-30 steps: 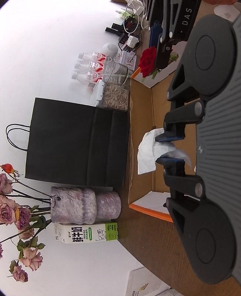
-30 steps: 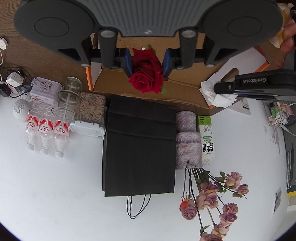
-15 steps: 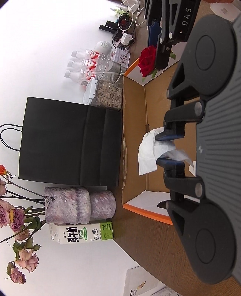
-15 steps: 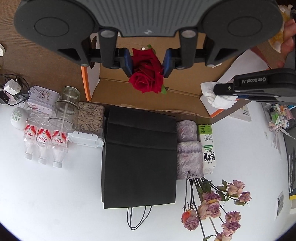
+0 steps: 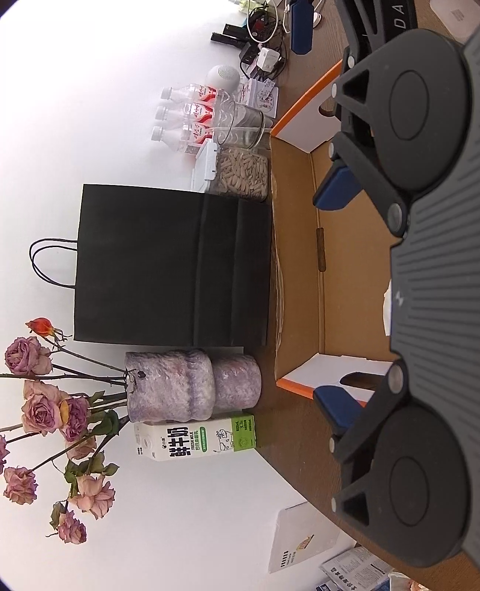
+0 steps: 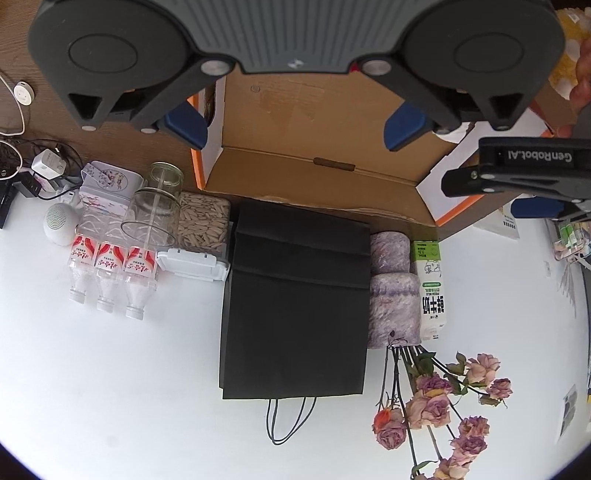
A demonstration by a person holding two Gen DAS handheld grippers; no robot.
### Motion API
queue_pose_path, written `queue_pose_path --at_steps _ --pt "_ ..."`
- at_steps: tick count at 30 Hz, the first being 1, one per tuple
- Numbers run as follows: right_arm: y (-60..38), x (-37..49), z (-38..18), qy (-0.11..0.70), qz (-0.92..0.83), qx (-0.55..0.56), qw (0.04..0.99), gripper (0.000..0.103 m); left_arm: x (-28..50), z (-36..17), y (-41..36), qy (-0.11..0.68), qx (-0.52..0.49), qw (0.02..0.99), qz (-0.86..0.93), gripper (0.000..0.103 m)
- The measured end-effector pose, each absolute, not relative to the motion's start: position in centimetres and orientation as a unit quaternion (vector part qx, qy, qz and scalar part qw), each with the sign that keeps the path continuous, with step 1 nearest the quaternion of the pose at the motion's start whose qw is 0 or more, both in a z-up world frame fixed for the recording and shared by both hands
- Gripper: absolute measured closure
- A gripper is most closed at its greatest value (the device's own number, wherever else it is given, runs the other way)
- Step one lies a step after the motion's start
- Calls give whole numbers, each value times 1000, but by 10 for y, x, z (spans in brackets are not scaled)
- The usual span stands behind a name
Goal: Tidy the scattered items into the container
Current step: 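Carry the tissue and rose into the cardboard box and open both tools, then move both tools back from the box toward the plush toy and pouch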
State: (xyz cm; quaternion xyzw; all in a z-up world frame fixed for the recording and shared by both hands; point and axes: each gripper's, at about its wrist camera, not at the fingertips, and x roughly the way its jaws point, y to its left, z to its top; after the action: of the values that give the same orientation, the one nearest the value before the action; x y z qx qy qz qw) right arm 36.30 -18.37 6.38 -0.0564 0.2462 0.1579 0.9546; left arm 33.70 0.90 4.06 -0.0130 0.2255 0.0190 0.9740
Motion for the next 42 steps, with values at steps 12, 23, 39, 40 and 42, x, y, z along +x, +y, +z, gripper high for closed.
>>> queue_pose_path --at_steps 12,23,39,40,42 --pt "-185 342 74 234 144 -60 960 0 311 58 10 198 -20 980 16 0" --pt "-189 281 96 210 139 -53 966 0 252 84 18 173 -24 985 16 0" --pt "-196 201 106 199 138 -48 969 0 179 97 38 154 -28 987 26 0" --pt "-196 197 105 200 138 -48 969 0 176 96 39 154 -28 987 26 0" --pt "-196 189 101 204 138 -47 968 0 170 95 42 155 -27 987 28 0"
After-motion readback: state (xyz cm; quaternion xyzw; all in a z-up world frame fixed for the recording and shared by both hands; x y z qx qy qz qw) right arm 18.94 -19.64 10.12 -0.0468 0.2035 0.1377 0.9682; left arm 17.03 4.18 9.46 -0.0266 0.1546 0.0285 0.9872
